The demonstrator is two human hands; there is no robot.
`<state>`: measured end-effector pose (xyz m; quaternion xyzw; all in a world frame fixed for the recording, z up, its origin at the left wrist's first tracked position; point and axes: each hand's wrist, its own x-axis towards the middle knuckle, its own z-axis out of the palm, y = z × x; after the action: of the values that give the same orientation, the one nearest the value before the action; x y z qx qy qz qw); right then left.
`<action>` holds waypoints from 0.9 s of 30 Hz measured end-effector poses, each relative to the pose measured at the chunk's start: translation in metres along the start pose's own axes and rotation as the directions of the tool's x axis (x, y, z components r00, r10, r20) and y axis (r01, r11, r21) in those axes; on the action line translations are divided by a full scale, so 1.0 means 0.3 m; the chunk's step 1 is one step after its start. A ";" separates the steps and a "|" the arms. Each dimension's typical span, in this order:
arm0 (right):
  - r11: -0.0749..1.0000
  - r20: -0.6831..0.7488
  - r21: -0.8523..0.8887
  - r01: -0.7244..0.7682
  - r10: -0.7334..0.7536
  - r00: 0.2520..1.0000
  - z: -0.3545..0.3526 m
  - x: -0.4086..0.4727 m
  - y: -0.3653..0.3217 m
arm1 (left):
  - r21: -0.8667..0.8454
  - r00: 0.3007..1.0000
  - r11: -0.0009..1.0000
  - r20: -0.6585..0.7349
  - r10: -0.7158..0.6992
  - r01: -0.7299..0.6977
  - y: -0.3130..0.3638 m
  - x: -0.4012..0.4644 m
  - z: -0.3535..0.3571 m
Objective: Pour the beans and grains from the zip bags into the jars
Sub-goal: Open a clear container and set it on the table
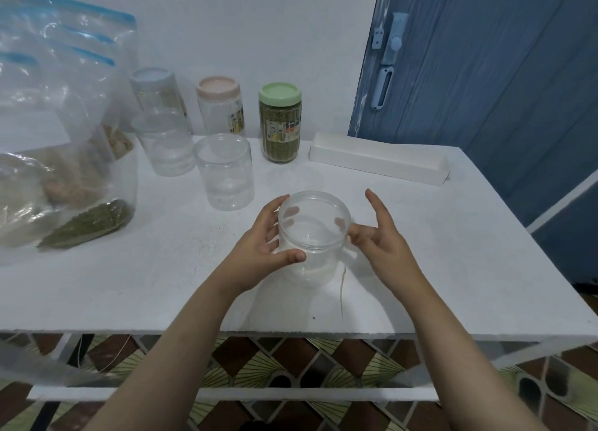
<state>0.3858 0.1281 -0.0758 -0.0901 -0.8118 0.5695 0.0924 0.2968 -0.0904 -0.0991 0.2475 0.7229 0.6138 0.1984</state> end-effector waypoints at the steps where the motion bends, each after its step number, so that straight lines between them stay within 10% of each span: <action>1: 1.000 -0.013 0.006 -0.003 0.003 1.000 -0.002 -0.004 0.001 | 0.004 1.000 1.000 0.007 0.001 -0.001 0.000 -0.001 0.001; 8: 0.975 0.142 -0.219 0.048 -0.016 0.990 0.004 0.010 -0.045 | 0.034 0.999 0.999 0.048 -0.025 0.023 0.018 0.003 -0.006; 27: 0.990 0.066 -0.049 0.130 -0.127 0.990 0.004 -0.009 0.018 | 0.010 0.998 0.999 0.039 -0.053 0.053 0.024 -0.005 0.000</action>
<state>0.3882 0.1281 -0.0815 -0.0220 -0.8332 0.5433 0.1008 0.2989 -0.0905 -0.0921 0.2413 0.7279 0.6000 0.2277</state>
